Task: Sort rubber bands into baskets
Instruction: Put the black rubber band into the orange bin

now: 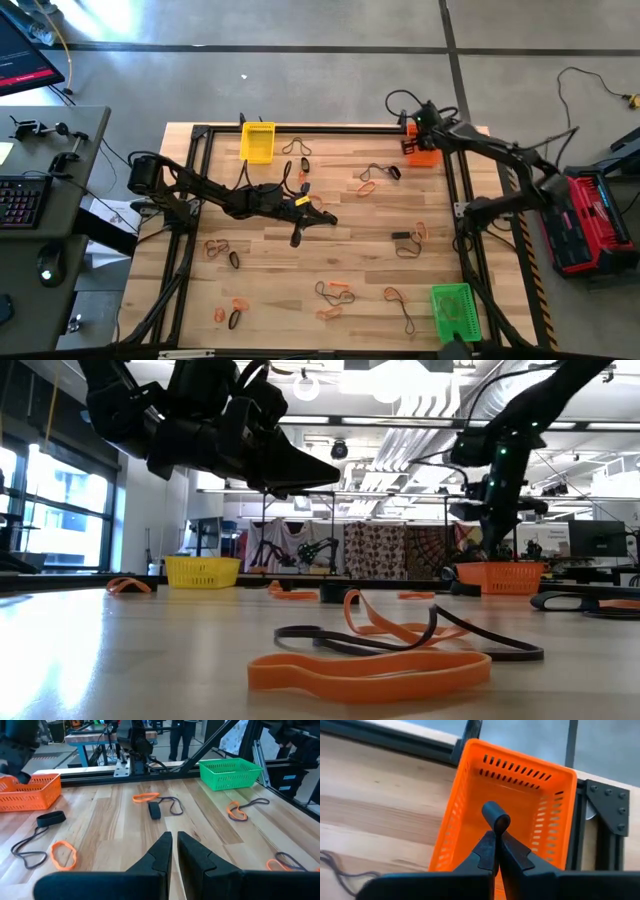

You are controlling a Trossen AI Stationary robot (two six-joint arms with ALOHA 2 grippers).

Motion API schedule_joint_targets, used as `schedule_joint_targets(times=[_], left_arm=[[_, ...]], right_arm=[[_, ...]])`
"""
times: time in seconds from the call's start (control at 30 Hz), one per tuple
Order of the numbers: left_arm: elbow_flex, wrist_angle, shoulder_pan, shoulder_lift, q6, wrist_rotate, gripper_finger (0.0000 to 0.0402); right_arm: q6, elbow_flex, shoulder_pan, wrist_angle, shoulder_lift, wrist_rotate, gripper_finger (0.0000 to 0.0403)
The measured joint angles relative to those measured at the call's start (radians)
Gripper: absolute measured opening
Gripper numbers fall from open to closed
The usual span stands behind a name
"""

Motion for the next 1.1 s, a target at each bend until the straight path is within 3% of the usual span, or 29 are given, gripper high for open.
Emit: schedule_joint_targets(times=[0.3, 0.57, 0.9, 1.1], left_arm=[[0.0, 0.0, 0.0, 0.0, 0.004, 0.0, 0.0019], [0.0, -0.001, -0.001, 0.0, 0.004, 0.0, 0.0019], [0.0, 0.0, -0.001, 0.0, 0.007, 0.0, 0.0019], [0.0, 0.0, -0.001, 0.0, -0.003, 0.0, 0.0019]], right_arm=[[-0.07, 0.221, -0.055, -0.176, 0.231, -0.034, 0.0], [-0.085, 0.25, -0.096, -0.196, 0.366, -0.096, 0.0], [-0.103, 0.25, -0.104, -0.198, 0.403, -0.117, 0.0004], [-0.114, 0.25, -0.104, -0.229, 0.403, -0.118, 0.0056]])
